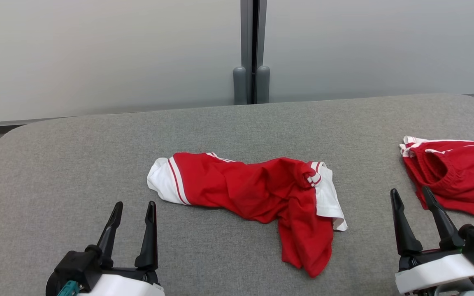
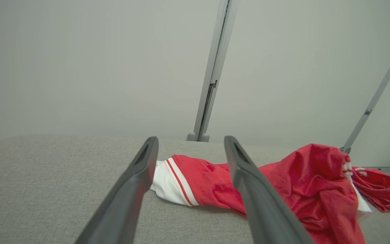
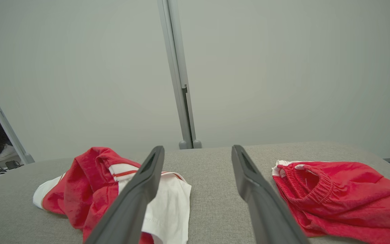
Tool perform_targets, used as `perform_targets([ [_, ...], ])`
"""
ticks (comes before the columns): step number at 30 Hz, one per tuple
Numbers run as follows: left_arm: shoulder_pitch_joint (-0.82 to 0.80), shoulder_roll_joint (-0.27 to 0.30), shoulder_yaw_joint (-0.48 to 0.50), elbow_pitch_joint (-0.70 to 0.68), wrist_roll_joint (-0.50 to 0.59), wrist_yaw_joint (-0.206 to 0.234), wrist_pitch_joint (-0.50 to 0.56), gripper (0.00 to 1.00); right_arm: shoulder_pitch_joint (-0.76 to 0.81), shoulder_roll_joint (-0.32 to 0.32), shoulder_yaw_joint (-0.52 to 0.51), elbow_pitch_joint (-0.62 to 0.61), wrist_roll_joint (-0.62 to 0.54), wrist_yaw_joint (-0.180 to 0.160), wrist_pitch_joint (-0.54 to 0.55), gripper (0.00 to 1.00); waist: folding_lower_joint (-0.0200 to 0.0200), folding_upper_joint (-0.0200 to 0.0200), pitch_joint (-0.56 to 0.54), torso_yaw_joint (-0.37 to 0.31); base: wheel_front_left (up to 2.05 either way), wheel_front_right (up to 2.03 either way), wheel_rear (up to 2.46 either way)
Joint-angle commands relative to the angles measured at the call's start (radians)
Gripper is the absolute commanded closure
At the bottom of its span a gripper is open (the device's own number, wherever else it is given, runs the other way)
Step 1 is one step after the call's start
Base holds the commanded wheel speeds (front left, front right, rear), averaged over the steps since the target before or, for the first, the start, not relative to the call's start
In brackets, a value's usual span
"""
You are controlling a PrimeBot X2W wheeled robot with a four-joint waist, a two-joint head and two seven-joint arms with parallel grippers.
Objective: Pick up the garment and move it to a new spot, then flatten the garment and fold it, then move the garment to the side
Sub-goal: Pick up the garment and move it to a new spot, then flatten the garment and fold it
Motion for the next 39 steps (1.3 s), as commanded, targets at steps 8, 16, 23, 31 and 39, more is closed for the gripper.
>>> perform_targets([
  [8,0.009,-0.013,0.013,0.014,0.021,-0.020,-0.005,0.00,-0.003,-0.009,0.000,0.004,-0.005,0.000,0.000,0.00,0.0000,0.0000,0.000,0.009,0.00,0.00,0.00],
  [16,0.010,-0.020,0.021,0.018,0.032,-0.028,-0.005,0.00,-0.013,-0.012,0.012,0.006,-0.003,0.000,0.000,0.00,0.0000,0.0000,-0.005,0.005,0.00,0.00,0.00],
  [23,-0.028,-0.034,-0.044,0.008,0.020,-0.069,0.041,0.00,-0.028,-0.021,-0.012,-0.005,-0.010,0.000,0.000,0.00,0.0000,0.0000,0.008,-0.008,0.00,0.00,0.00],
  [31,-0.132,-0.065,-0.202,0.074,-0.019,-0.145,0.326,0.00,-0.072,-0.041,-0.059,-0.033,-0.026,0.000,0.000,0.00,0.0000,0.0000,0.063,-0.046,0.00,0.00,0.00],
  [39,-0.221,-0.094,-0.314,0.176,-0.102,-0.157,0.559,0.00,-0.114,-0.029,-0.056,-0.039,-0.024,0.000,0.000,0.00,0.0000,0.0000,0.116,-0.144,0.00,0.00,0.00],
])
